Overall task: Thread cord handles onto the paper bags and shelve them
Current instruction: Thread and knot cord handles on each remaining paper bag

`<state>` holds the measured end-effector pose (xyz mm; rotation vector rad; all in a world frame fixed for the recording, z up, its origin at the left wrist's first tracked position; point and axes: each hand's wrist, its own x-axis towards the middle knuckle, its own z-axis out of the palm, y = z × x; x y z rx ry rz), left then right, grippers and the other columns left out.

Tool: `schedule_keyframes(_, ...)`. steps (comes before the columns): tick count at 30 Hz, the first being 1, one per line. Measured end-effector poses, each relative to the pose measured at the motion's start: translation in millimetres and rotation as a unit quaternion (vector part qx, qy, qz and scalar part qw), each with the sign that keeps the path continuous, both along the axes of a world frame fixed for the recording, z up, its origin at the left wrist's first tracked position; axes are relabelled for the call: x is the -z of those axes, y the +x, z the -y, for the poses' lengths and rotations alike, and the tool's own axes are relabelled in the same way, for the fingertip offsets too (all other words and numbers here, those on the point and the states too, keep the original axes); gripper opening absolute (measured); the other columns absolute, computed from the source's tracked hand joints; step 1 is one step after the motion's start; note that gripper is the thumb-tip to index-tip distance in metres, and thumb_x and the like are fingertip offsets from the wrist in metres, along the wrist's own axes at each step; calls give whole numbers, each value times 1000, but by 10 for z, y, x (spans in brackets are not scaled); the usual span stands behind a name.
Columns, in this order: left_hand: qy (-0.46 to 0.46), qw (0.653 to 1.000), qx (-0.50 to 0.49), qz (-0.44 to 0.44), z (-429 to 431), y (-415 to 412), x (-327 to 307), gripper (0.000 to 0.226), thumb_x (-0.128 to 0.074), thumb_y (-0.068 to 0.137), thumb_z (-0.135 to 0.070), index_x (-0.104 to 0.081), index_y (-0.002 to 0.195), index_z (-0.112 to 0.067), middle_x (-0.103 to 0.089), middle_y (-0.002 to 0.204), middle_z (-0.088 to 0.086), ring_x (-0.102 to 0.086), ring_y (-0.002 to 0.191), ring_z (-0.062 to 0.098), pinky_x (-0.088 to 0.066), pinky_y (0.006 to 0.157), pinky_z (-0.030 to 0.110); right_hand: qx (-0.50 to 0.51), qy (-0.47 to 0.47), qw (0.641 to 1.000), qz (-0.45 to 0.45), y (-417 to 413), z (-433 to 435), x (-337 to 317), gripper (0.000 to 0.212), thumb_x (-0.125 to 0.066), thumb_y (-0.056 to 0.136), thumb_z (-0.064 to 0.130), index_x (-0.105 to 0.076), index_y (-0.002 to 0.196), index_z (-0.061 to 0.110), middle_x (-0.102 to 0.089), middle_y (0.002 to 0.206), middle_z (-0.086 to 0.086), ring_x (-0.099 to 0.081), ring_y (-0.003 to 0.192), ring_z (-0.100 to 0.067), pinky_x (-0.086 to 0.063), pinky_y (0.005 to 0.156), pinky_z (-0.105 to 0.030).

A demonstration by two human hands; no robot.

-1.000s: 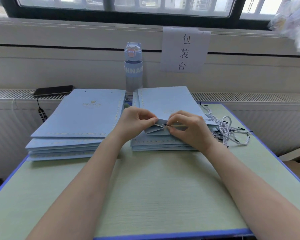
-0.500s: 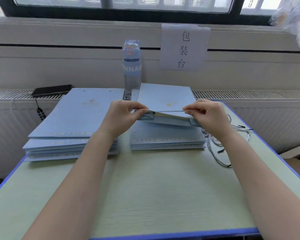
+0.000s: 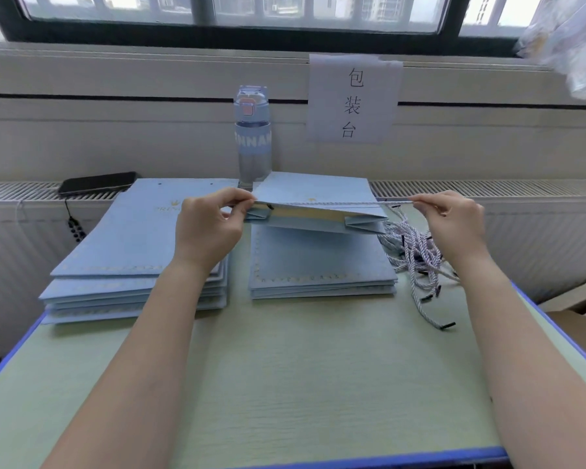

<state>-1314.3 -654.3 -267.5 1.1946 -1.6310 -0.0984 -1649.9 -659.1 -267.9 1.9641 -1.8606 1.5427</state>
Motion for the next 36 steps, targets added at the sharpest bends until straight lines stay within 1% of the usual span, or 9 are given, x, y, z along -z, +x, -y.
schedule_keyframes(3,-17,1000,-7,-10,8,43,-11,17,-61,84,-26,-74,89,-17,-71,80,-6,-65,68,17,-58,66,42,73,7,997,-2,-143,-18,-17,19,-64,88,13,-73,102,4,-69,94,-19,-61,85,-30,-30,68,-16)
schedule_keyframes(5,-28,1000,-5,3,-5,55,-17,17,-61,83,-26,-75,88,-16,-69,77,-7,-64,69,14,-58,66,39,97,12,995,-2,-175,-43,-35,20,-63,89,16,-72,103,4,-69,96,-20,-61,91,-33,-29,71,-17)
schedule_keyframes(10,-55,990,-34,124,-72,50,0,24,-57,82,-33,-73,78,-16,-70,70,-3,-64,61,29,-43,56,26,92,65,993,26,-24,-73,-88,25,-56,94,23,-71,109,11,-71,101,-13,-60,98,-26,-35,76,-23)
schedule_keyframes(15,-82,983,59,153,-151,-282,31,28,-52,80,-35,-73,75,-18,-71,72,-8,-62,59,12,-52,54,30,-14,103,995,13,173,-66,-84,27,-48,95,9,-66,114,14,-65,97,-5,-55,67,-9,-43,66,-13)
schedule_keyframes(18,-5,959,145,245,-191,-581,169,24,-59,83,-34,-74,96,-21,-73,96,-8,-68,88,13,-55,71,31,-54,100,993,-7,332,-79,-48,25,-56,91,7,-60,115,13,-67,87,-2,-56,69,-11,-44,71,-16)
schedule_keyframes(21,30,941,167,291,-140,-653,320,31,-64,86,-30,-68,115,-20,-66,120,-9,-56,115,10,-45,88,27,-95,108,990,2,497,-103,-14,13,-66,86,11,-61,98,13,-66,81,-2,-57,66,-10,-37,60,-3)
schedule_keyframes(24,-17,940,169,295,-127,-641,342,23,-64,86,-24,-73,104,-13,-70,112,-3,-63,104,15,-43,93,32,-154,116,981,-13,636,-110,62,9,-68,83,7,-70,86,14,-68,80,0,-60,72,-15,-41,65,-5)
schedule_keyframes(32,-1,939,155,307,-122,-643,352,26,-56,87,-30,-75,93,-13,-74,98,-1,-70,88,18,-40,97,38,-215,228,941,-130,697,-117,143,18,-60,90,17,-74,102,17,-61,96,5,-52,75,-2,-35,69,-3)
schedule_keyframes(36,9,939,158,305,-103,-636,363,26,-57,87,-30,-75,94,-12,-74,97,0,-70,88,21,-36,100,36,-233,218,935,-153,628,-116,117,21,-59,90,3,-74,101,12,-63,99,-1,-49,72,3,-35,69,-5)
